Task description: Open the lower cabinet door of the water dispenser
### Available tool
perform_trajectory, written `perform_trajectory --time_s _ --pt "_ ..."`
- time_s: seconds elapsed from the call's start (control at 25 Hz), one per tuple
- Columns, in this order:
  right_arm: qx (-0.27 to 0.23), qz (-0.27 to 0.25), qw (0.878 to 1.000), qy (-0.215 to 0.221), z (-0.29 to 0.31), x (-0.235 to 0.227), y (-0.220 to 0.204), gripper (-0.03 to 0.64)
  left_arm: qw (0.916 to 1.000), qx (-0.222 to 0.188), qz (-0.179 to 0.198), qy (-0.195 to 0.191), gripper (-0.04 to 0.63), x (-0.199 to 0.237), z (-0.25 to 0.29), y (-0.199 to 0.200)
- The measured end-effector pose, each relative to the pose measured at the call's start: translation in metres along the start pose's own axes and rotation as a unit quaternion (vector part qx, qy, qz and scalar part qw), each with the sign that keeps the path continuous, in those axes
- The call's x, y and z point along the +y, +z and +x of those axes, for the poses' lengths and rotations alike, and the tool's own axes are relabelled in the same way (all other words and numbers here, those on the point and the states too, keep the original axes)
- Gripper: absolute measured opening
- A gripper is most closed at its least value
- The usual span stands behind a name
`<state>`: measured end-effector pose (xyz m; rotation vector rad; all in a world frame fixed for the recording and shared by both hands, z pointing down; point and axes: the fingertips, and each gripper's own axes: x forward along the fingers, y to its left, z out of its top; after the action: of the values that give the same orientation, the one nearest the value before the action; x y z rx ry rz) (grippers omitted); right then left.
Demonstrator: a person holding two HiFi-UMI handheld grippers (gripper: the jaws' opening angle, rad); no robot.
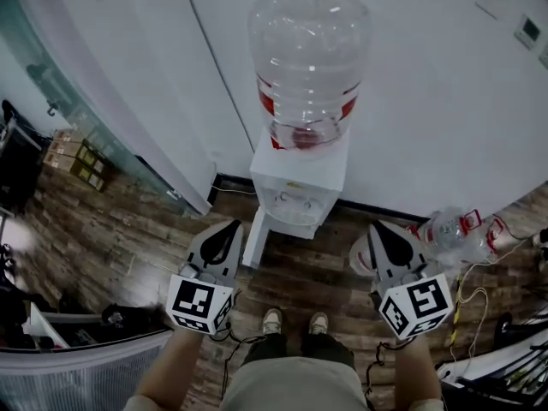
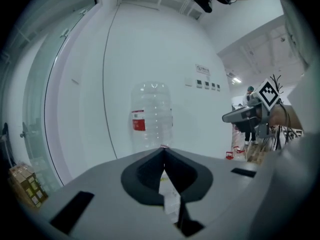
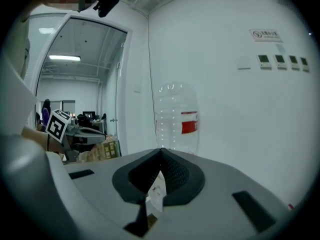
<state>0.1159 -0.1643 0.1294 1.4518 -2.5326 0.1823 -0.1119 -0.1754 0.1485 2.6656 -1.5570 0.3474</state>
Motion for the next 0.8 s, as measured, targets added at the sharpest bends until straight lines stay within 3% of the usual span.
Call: perform_trajectory --time_s 0.24,0.48,0.8 --pt "-0.066 -0.026 0.997 -0.009 -0.049 0.004 0.066 0.006 0.9976 -0.064 0.026 -0.007 0.006 -0.02 -0.016 0.076" --pt "-0.116 -0.072 0.99 -0.018 -0.092 0.018 0.115 0.006 0.9901 -0.13 0.05 -0.013 0.006 -0.044 -0.042 0.135" --pt "-0.163 -0.065 0.983 -0.044 -0.14 0.019 0.133 0.006 0.9889 -0.137 0.05 -0.025 0.006 -0.081 -0.062 0.15"
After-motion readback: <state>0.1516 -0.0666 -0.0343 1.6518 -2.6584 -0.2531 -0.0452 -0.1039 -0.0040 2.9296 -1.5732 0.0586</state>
